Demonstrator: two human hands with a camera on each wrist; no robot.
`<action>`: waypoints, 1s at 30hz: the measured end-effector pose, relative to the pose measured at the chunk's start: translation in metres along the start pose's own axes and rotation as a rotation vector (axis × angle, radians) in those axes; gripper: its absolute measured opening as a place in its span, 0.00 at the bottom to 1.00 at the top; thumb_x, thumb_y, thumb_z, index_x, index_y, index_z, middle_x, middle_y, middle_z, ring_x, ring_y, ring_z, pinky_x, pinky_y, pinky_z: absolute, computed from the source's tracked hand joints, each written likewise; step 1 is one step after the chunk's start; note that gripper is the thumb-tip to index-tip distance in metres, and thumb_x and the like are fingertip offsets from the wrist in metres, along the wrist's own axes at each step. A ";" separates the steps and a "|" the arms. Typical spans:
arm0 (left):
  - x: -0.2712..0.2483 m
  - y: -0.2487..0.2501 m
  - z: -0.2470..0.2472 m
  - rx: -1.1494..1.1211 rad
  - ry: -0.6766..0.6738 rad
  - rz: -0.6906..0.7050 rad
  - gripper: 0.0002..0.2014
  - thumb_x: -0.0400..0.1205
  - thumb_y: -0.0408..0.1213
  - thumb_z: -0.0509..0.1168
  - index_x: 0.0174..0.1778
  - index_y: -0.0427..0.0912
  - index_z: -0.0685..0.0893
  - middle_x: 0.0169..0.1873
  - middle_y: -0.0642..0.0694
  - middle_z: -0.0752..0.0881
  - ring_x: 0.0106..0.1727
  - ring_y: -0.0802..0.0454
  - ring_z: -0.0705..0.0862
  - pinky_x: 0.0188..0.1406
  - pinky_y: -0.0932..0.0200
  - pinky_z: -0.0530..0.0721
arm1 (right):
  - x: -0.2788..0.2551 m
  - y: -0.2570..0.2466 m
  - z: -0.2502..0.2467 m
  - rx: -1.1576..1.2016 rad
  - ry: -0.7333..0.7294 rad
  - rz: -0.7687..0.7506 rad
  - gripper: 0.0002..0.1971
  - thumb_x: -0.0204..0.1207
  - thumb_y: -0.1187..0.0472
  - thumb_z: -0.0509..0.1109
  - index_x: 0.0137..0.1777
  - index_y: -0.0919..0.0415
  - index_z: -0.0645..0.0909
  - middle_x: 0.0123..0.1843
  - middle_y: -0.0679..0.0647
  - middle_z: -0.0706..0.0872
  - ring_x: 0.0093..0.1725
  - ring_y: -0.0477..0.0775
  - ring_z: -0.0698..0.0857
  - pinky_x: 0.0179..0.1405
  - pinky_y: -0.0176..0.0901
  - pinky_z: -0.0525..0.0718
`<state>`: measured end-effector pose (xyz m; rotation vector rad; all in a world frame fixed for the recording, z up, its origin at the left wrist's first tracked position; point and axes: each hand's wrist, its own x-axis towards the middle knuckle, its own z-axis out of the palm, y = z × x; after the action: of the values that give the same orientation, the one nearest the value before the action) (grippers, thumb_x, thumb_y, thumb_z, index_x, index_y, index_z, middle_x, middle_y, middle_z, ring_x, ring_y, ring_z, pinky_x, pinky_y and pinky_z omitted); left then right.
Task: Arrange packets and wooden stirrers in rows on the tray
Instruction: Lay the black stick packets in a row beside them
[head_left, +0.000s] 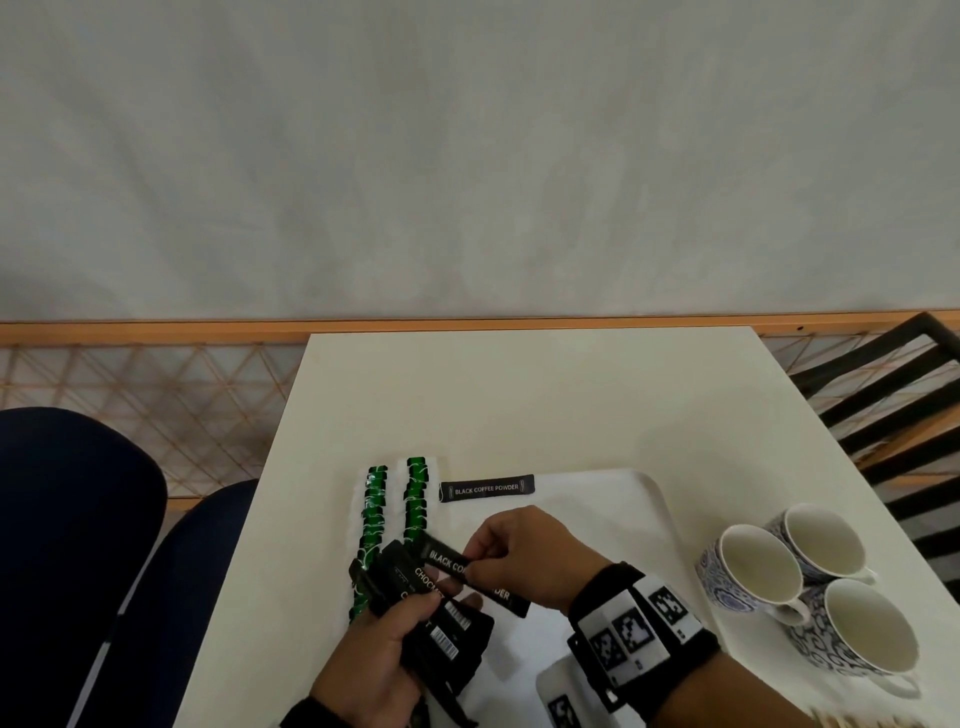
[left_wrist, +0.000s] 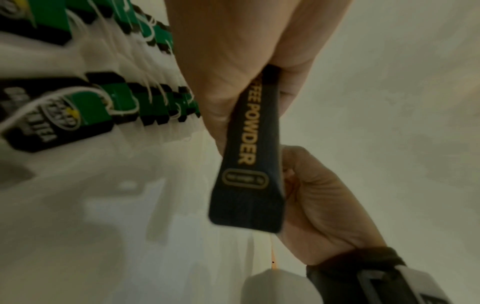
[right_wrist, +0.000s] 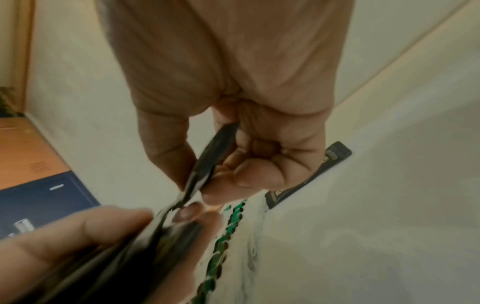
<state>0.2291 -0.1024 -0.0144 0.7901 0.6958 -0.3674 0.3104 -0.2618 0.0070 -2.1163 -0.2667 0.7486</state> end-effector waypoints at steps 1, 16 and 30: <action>0.001 0.000 -0.001 -0.019 0.010 0.005 0.13 0.80 0.20 0.59 0.59 0.28 0.80 0.50 0.27 0.87 0.51 0.27 0.88 0.50 0.37 0.83 | 0.001 0.002 -0.003 0.006 0.007 0.006 0.03 0.71 0.58 0.77 0.44 0.50 0.87 0.40 0.47 0.90 0.37 0.40 0.85 0.42 0.35 0.84; -0.003 0.003 -0.006 -0.051 0.016 0.001 0.10 0.81 0.19 0.57 0.52 0.29 0.81 0.40 0.31 0.90 0.38 0.32 0.90 0.48 0.40 0.81 | 0.060 0.028 -0.005 -0.829 0.188 0.005 0.10 0.83 0.57 0.63 0.60 0.50 0.83 0.56 0.51 0.85 0.60 0.56 0.80 0.59 0.51 0.74; -0.005 0.006 -0.008 -0.073 0.056 -0.030 0.10 0.81 0.20 0.57 0.52 0.30 0.81 0.41 0.30 0.90 0.39 0.30 0.90 0.48 0.39 0.82 | 0.081 0.034 -0.002 -0.875 0.351 -0.101 0.11 0.81 0.62 0.61 0.59 0.51 0.81 0.56 0.51 0.82 0.58 0.57 0.76 0.56 0.51 0.70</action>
<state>0.2256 -0.0926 -0.0117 0.7232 0.7704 -0.3462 0.3737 -0.2489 -0.0525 -2.9705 -0.5775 0.1748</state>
